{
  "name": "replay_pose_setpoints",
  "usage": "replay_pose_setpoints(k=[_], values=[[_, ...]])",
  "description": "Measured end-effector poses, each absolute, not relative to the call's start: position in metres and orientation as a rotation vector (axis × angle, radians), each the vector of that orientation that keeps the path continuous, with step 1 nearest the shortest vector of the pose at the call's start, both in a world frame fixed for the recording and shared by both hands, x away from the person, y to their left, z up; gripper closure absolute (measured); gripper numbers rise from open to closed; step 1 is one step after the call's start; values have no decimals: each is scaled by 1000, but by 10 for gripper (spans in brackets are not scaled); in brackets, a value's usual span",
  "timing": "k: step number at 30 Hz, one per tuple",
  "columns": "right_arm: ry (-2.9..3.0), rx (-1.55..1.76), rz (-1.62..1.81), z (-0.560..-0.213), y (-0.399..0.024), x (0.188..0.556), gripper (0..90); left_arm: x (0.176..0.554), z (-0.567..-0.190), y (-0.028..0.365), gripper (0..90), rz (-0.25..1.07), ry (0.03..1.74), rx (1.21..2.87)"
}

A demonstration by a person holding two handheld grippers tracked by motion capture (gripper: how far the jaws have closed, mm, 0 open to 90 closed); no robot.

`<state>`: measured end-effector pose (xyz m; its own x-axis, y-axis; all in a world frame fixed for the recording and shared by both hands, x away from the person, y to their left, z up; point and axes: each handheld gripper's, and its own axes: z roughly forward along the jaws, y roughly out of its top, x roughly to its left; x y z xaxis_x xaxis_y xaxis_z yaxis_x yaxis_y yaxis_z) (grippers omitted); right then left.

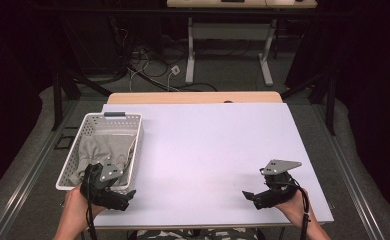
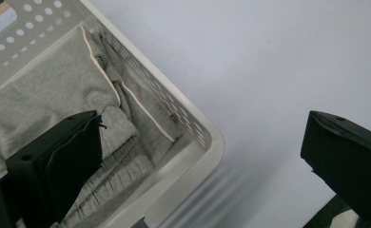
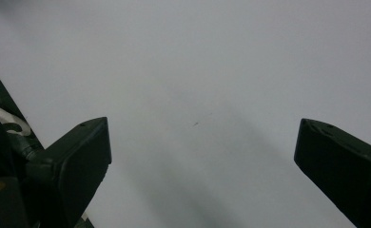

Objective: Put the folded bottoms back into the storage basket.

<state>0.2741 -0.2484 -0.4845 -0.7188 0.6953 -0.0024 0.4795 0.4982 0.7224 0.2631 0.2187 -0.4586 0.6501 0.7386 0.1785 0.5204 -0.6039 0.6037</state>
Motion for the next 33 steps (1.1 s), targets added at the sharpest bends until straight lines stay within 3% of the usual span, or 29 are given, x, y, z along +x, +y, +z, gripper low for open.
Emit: replay_pose_setpoints(k=[33], values=[[2393, 1081, 1053, -510, -272, 245, 41, 239, -486, 224, 0, 592, 999, 2231]])
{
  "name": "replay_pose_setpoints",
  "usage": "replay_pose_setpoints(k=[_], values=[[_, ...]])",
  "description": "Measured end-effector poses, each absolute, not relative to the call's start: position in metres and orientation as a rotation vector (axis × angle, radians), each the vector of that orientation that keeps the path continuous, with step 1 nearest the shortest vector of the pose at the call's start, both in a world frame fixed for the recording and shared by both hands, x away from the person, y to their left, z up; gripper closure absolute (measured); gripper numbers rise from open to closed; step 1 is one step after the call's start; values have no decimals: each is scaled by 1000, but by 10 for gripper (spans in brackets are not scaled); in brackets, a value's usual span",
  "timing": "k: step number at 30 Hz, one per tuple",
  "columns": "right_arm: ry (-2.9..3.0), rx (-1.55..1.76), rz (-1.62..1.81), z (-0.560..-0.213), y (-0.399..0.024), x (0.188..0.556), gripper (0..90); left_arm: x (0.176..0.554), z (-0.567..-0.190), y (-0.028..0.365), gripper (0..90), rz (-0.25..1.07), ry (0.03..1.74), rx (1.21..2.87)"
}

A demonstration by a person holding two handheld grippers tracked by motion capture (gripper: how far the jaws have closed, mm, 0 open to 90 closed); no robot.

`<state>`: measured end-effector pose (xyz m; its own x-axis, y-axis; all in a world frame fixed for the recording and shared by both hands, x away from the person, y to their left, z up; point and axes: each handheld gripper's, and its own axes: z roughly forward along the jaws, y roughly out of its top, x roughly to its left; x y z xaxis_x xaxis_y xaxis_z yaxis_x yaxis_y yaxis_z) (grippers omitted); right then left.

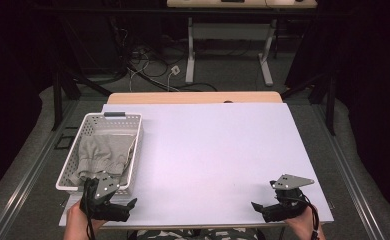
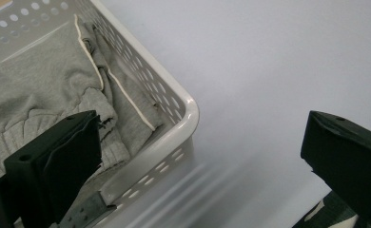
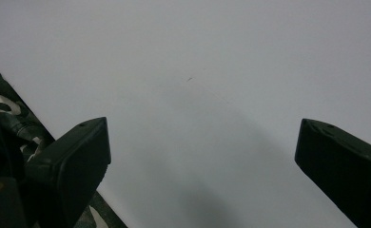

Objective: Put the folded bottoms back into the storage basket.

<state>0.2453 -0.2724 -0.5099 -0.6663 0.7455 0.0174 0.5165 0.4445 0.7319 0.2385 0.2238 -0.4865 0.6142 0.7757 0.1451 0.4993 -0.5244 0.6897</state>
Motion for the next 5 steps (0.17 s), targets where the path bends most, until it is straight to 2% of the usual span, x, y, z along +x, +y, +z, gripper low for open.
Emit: replay_pose_setpoints(k=[5], values=[[2383, 1075, 1049, -509, -272, 244, 38, 237, -487, 225, 0, 601, 999, 2217]])
